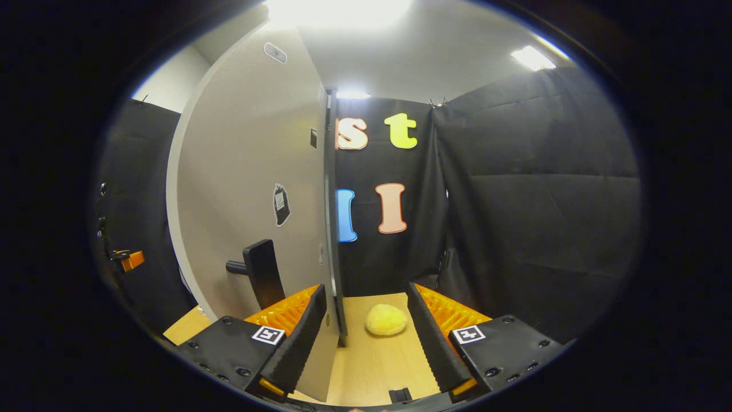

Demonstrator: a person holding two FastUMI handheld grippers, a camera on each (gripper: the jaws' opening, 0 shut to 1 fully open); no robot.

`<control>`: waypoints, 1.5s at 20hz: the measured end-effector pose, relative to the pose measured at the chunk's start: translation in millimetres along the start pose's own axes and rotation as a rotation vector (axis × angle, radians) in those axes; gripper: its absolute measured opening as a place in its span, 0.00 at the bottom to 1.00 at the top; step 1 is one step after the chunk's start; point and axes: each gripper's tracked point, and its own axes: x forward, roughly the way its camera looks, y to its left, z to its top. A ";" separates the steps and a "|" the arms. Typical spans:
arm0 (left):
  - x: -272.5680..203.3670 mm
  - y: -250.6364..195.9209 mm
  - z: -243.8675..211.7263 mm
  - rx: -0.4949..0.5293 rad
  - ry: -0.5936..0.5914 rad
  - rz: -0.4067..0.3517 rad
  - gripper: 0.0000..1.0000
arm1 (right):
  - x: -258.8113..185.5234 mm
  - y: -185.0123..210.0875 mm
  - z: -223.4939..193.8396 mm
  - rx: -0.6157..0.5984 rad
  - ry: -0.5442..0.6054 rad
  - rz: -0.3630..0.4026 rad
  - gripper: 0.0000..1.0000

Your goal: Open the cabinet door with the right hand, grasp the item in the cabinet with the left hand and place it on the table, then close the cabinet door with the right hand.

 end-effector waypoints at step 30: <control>24.4 85.1 -28.4 0.077 0.045 -0.001 0.93 | 66.5 197.8 -0.3 0.055 -0.038 0.232 0.87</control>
